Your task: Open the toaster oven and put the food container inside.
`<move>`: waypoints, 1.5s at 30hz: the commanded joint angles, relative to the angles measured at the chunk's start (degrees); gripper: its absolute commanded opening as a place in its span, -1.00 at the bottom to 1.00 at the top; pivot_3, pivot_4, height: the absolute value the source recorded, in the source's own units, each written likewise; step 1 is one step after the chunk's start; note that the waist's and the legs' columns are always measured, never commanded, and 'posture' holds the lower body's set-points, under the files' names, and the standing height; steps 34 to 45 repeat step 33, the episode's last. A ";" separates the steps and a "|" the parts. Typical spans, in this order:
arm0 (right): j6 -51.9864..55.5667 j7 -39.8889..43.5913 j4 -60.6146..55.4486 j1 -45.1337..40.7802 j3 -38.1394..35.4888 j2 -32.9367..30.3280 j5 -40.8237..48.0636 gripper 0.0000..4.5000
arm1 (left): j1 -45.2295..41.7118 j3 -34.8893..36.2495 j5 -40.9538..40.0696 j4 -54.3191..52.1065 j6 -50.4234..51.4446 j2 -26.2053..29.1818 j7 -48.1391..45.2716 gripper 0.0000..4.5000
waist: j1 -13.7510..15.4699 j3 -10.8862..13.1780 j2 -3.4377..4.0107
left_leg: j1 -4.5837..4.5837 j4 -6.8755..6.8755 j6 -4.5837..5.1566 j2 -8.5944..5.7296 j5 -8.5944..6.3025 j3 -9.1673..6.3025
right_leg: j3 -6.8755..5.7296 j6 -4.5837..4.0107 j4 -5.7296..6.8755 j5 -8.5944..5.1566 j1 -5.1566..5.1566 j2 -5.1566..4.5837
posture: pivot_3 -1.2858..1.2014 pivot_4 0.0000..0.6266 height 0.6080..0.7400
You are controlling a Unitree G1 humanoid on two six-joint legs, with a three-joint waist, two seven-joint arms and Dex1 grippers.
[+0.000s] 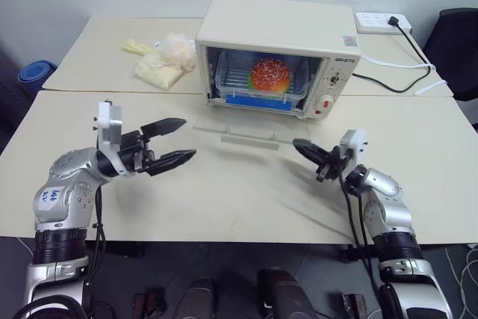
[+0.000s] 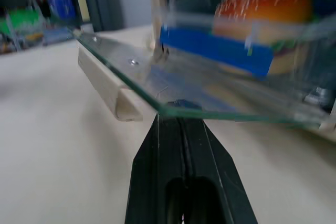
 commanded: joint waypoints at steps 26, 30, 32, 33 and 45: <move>-1.64 18.28 -17.58 13.54 4.14 -17.65 -2.91 0.72 | 15.14 2.47 16.98 8.99 -29.04 9.57 -5.07 1.00 | 0.12 -0.01 0.02 | -0.05 -0.09 0.28 -0.07 -0.15 0.14 | 0.08 0.00 -0.23 0.00 -0.10 -0.08 | 0.03 -0.52 1.00; -5.74 18.58 -15.94 16.84 2.62 -17.06 -3.21 0.98 | 18.67 3.34 17.34 6.48 -30.72 8.67 -2.06 1.00 | 1.00 -0.01 0.02 | 0.01 -0.08 0.31 -0.07 -0.16 0.05 | 0.05 0.00 -0.23 0.00 -0.01 -0.11 | 0.03 -0.52 1.00; -7.14 17.91 -15.26 17.18 1.99 -16.72 -2.98 0.98 | 19.73 3.58 16.97 5.10 -30.54 8.45 -0.66 1.00 | 1.34 -0.01 0.02 | 0.01 -0.07 0.30 -0.07 -0.16 0.06 | 0.06 0.00 -0.23 0.00 -0.01 -0.12 | 0.03 -0.52 1.00; -7.33 17.47 -15.00 17.21 1.80 -16.59 -2.79 0.98 | 20.34 3.68 16.95 4.27 -29.79 8.56 0.32 1.00 | 1.34 -0.01 0.02 | 0.01 -0.07 0.30 -0.08 -0.16 0.06 | 0.06 0.00 -0.23 0.00 -0.01 -0.13 | 0.03 -0.52 1.00; -7.33 17.47 -15.00 17.21 1.80 -16.59 -2.79 0.98 | 20.34 3.68 16.95 4.27 -29.79 8.56 0.32 1.00 | 1.34 -0.01 0.02 | 0.01 -0.07 0.30 -0.08 -0.16 0.06 | 0.06 0.00 -0.23 0.00 -0.01 -0.13 | 0.03 -0.52 1.00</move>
